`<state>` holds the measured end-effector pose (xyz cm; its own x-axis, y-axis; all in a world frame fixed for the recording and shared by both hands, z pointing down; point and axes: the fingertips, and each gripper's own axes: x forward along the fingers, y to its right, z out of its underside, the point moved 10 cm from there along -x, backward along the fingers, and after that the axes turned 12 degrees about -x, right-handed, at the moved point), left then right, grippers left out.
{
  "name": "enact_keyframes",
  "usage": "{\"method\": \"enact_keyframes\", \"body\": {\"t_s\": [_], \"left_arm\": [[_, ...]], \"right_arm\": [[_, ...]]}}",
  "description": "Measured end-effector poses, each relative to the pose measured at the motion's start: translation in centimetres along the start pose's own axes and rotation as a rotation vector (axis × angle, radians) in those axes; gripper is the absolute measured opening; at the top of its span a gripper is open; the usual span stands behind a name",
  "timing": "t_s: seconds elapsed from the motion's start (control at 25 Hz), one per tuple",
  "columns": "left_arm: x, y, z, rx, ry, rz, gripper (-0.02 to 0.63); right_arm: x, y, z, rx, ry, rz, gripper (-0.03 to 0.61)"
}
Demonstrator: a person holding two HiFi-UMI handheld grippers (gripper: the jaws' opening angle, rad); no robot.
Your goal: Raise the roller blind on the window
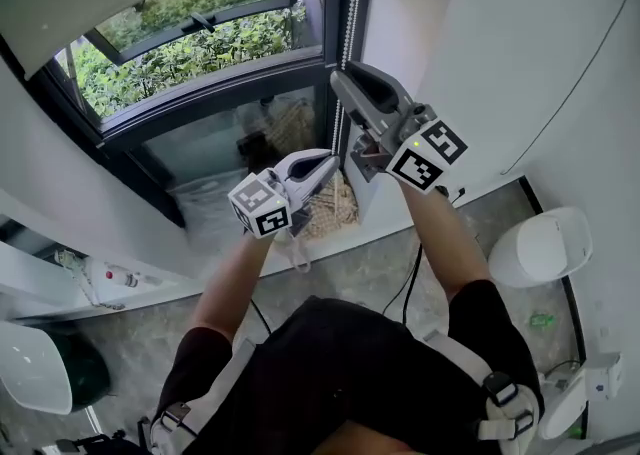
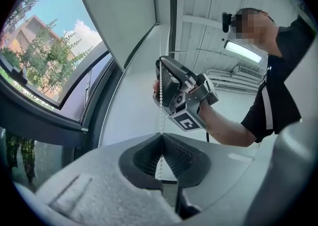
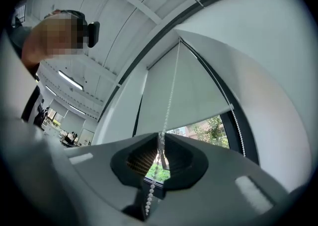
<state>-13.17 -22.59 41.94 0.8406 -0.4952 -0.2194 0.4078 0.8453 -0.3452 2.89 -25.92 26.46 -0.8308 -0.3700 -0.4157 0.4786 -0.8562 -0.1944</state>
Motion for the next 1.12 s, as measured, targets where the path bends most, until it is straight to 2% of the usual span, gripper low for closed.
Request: {"method": "enact_keyframes", "body": {"t_s": [0.04,0.16,0.28,0.4,0.52,0.6,0.64,0.72,0.76,0.84,0.96,1.12], "left_arm": [[-0.1,-0.1,0.1,-0.001,0.007,0.002,0.006],[-0.4,-0.6,0.3,-0.006,0.016,0.000,0.006],[-0.2,-1.6,1.4,-0.012,-0.027,-0.020,0.006],[-0.1,-3.9,5.4,-0.074,-0.144,-0.071,0.006],[-1.0,-6.3,10.9,-0.148,-0.333,-0.156,0.006],[-2.3,-6.6,13.8,-0.173,-0.417,-0.165,0.008],[-2.9,-6.5,14.5,-0.179,-0.429,-0.157,0.009],[-3.4,-6.2,14.6,-0.182,-0.418,-0.140,0.024],[-3.4,-6.1,14.0,-0.175,-0.406,-0.129,0.086],[-3.3,-6.0,12.0,-0.151,-0.363,-0.099,0.149],[-2.8,-5.5,7.6,-0.122,-0.246,-0.045,0.169],[-1.0,-3.5,-1.0,-0.056,-0.058,0.045,0.169]], "right_arm": [[0.0,0.0,0.0,-0.010,0.000,0.010,0.016],[-0.4,0.0,0.5,-0.008,0.012,0.047,0.008],[-1.0,-0.3,1.8,-0.011,-0.011,0.051,0.008],[-2.5,-1.2,5.7,-0.022,-0.123,0.043,0.008],[-5.2,-2.1,11.6,-0.001,-0.291,0.036,0.008],[-7.0,-2.9,14.3,0.029,-0.362,0.017,0.008],[-7.6,-3.2,14.8,0.044,-0.371,0.009,0.008],[-8.2,-3.6,14.7,0.053,-0.365,-0.003,0.008],[-8.2,-3.7,14.5,0.047,-0.364,-0.010,0.008],[-8.2,-3.6,14.2,0.039,-0.363,-0.020,0.008],[-8.5,-3.3,14.1,0.046,-0.361,-0.015,0.008],[-8.6,-3.4,14.0,0.049,-0.368,-0.030,0.008]]}}
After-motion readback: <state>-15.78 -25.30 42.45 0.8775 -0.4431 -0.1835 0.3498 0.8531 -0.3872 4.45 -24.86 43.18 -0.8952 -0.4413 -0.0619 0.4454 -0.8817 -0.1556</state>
